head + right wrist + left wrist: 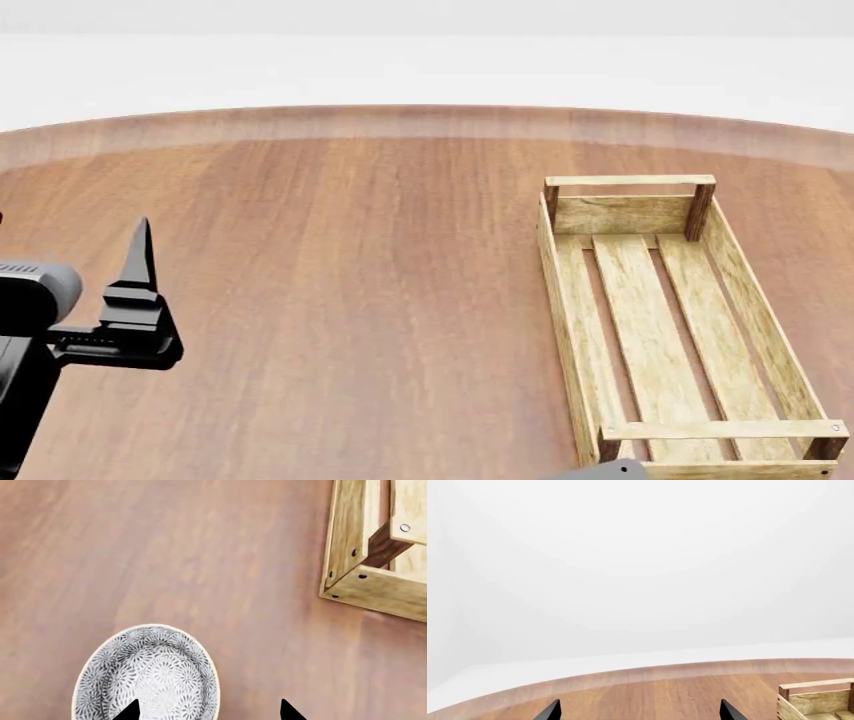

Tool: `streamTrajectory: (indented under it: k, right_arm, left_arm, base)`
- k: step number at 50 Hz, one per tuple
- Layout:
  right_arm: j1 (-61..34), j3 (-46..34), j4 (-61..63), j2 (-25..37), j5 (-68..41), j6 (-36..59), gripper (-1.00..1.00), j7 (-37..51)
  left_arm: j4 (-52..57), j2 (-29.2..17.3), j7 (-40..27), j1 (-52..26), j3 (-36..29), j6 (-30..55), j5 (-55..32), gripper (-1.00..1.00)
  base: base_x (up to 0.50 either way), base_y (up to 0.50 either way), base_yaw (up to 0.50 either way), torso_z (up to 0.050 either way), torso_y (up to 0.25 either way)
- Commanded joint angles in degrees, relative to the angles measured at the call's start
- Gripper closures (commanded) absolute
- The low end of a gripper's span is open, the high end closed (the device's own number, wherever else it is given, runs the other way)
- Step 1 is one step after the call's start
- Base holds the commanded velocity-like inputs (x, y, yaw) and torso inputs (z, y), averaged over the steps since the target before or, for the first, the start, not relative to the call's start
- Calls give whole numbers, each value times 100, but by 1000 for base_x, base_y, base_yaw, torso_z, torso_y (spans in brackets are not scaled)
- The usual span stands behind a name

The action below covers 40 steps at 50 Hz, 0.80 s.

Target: Stack the right bowl on the left bowl and place them in the tray.

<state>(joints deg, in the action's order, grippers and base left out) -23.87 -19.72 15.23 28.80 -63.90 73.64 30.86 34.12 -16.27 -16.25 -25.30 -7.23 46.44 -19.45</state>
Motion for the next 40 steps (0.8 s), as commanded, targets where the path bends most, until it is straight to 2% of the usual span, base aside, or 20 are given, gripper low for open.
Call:
streamTrajectory:
  k: [1, 40]
  right_arm:
    - [-36, -253, -331, -49, 253, -255, -100, -275]
    - [18, -836, -1541, -222, 896, -959, -100, -942]
  left_arm:
    - [-21, -20, -16, 16, -12, -40, -16, -100]
    - [-29, -81, -98, -15, -96, -49, -67, -100]
  base:
    - [0, 0, 0, 0, 0]
    - [0, 0, 0, 0, 0]
